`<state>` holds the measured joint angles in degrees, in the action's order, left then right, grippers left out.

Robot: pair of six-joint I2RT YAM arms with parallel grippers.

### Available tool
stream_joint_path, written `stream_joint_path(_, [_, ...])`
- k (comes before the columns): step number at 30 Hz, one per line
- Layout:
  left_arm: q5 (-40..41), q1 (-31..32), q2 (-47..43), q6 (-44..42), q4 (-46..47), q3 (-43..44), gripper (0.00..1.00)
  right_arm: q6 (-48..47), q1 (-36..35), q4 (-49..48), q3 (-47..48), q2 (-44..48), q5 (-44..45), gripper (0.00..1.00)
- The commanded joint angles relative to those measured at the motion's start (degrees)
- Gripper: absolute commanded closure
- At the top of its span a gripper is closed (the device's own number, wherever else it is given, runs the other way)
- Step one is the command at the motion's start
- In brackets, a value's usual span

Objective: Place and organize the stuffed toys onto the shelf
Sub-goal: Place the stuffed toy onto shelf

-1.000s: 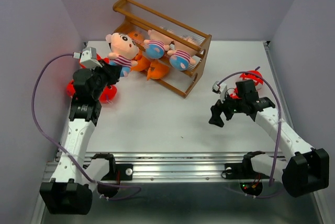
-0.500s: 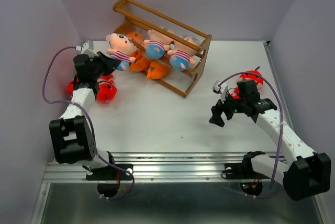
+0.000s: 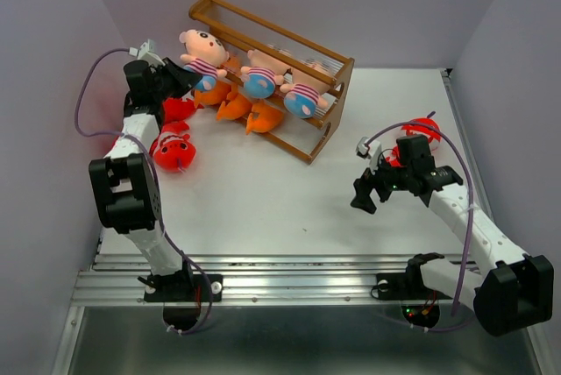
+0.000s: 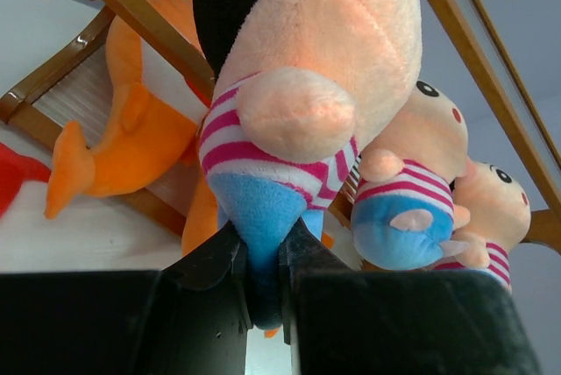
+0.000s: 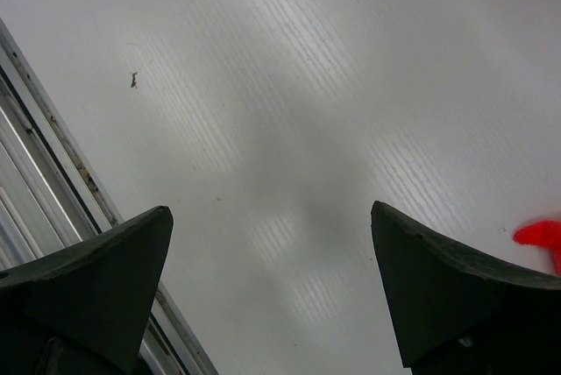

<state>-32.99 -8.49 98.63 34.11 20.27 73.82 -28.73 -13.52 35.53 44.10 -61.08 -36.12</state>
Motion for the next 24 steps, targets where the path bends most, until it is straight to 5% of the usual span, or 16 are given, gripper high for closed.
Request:
stream_joint_path(1, [-2.43, -0.12, 2.43, -0.97, -0.40, 6.67, 1.00, -0.98, 0.25, -2.22, 0.02, 0.70, 0.26, 0.00])
stream_joint_path(24, [-5.24, 4.98, 18.44, 0.87, -6.12, 24.96, 0.99, -1.06, 1.82, -2.22, 0.11, -0.88, 0.61, 0.00])
